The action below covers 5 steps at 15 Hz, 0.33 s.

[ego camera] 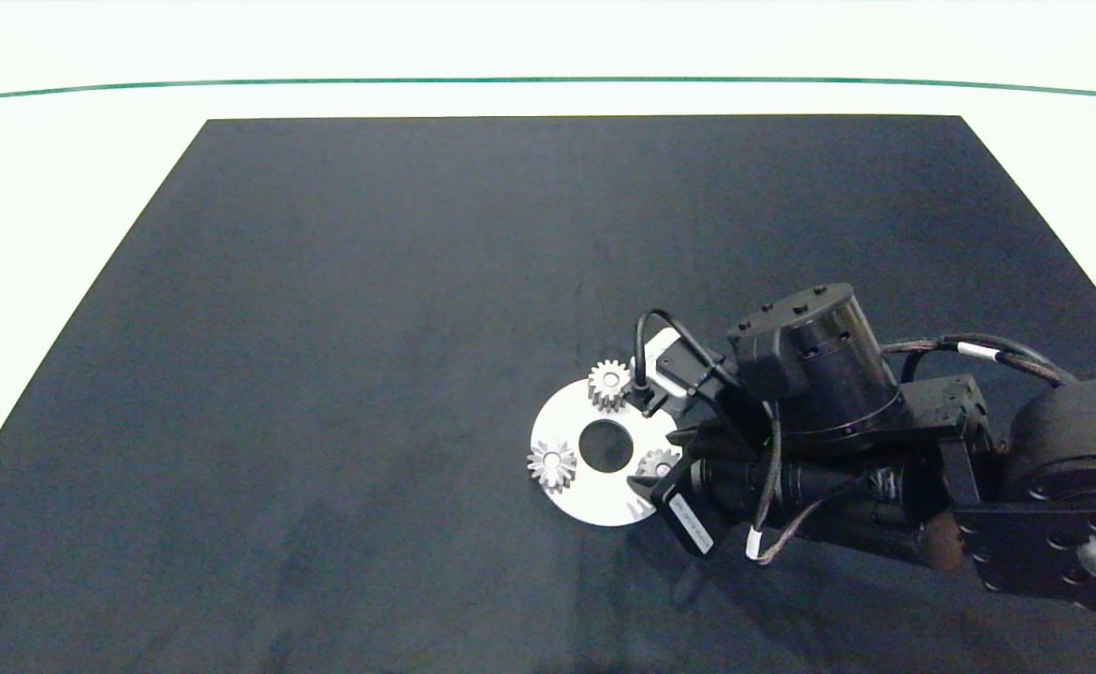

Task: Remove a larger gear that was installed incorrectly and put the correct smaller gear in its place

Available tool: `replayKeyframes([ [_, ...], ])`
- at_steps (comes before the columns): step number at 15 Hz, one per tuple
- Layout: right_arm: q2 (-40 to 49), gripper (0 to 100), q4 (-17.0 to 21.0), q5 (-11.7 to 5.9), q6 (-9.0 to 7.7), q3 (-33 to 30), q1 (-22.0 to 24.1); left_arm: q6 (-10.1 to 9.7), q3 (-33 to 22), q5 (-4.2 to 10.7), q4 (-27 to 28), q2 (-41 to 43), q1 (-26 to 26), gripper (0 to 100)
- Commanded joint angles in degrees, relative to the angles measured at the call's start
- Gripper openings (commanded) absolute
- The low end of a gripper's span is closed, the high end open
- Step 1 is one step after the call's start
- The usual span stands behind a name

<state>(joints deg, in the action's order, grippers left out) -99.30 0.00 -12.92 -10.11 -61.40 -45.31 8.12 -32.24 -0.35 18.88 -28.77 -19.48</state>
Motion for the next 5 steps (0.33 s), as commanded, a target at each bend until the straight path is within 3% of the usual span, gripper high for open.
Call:
replayKeyframes([
  [1, 0.87, 100, 0.00, -0.09, 0.00, -0.03, 0.22, 0.05, -0.01, 0.00, 0.10, -0.06, 0.06, 100],
  [2, 1.57, 100, 0.09, -0.09, 0.44, 0.06, 0.40, 0.05, -0.10, 0.00, 0.10, -0.15, 0.06, 100],
  [5, 5.88, 100, 2.46, -2.02, 4.04, 0.58, 0.58, 0.14, -0.10, 0.00, 0.10, -0.23, 0.06, 100],
])
